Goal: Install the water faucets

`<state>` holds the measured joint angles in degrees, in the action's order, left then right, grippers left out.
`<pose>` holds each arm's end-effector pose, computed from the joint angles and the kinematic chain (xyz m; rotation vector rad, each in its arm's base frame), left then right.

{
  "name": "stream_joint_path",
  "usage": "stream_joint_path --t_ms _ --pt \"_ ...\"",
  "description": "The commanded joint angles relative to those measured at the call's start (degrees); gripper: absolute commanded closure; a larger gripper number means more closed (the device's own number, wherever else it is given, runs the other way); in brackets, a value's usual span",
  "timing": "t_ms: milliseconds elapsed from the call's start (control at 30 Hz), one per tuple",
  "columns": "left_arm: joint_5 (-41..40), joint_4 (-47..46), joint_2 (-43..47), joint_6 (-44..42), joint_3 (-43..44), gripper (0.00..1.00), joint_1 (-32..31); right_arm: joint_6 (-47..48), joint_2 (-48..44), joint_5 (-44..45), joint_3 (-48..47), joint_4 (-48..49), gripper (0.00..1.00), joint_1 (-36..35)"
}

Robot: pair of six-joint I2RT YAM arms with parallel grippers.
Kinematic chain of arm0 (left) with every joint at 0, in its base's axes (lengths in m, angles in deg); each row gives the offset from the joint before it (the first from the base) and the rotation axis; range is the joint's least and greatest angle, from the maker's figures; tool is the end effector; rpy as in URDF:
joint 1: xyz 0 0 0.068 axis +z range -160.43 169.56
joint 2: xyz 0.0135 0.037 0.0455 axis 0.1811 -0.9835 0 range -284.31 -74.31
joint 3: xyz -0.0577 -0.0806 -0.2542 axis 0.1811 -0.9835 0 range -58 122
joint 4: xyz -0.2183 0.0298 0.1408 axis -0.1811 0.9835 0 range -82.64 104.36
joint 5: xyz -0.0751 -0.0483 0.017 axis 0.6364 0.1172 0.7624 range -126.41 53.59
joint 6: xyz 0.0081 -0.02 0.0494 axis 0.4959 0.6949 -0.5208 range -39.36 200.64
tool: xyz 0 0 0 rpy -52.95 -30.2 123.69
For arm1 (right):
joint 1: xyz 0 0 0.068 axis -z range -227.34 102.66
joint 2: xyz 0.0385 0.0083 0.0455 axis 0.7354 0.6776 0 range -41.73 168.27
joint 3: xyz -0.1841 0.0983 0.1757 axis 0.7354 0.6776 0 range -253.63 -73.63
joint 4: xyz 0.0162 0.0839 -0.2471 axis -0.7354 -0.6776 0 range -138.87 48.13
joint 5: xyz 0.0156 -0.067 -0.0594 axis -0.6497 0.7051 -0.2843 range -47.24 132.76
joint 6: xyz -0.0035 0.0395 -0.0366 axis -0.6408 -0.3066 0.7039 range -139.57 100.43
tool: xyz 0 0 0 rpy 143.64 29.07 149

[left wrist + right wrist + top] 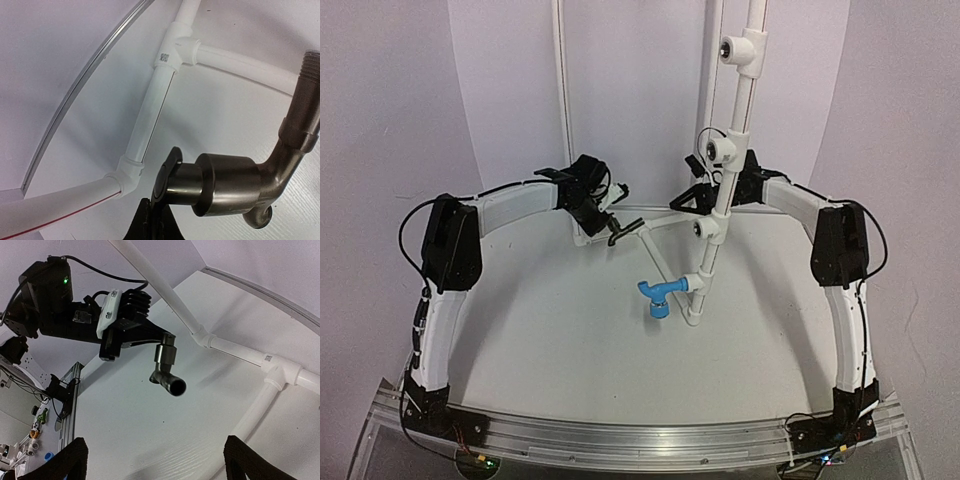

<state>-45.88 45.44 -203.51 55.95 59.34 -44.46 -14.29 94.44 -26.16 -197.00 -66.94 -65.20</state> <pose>0.4253 -0.2800 0.2430 1.1270 2.1533 0.1285 0.4953 0.1945 0.2473 -1.0387 1.7897 1.4433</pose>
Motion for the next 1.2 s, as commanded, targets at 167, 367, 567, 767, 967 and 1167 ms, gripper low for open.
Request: stream_joint_path --t_ms 167,367,567,767,967,1167 --pt "-1.13 -6.75 -0.11 -2.1 7.58 1.0 -3.27 0.53 2.67 1.65 -0.02 0.19 0.1 -2.68" --pt "-1.45 -6.68 -0.33 -3.11 8.11 1.0 -4.04 0.91 2.7 1.85 0.24 0.19 0.14 -3.53" --pt "-2.5 -7.08 -0.61 -4.66 8.45 1.0 -5.1 0.72 3.33 2.13 -0.86 0.25 0.24 -4.11" --pt "-2.79 -8.83 -0.41 -5.37 7.96 1.0 -5.98 -0.44 4.27 1.34 -1.25 0.34 0.37 -4.39" --pt "-3.45 -9.85 -0.57 -7.33 7.33 1.0 -6.79 -1.25 4.55 0.61 -1.78 0.42 0.5 -4.49" --pt "-3.77 -10.05 -0.65 -8.71 7.0 1.0 -7.13 -1.88 4.47 -0.06 -2.0 0.45 0.49 -4.47"
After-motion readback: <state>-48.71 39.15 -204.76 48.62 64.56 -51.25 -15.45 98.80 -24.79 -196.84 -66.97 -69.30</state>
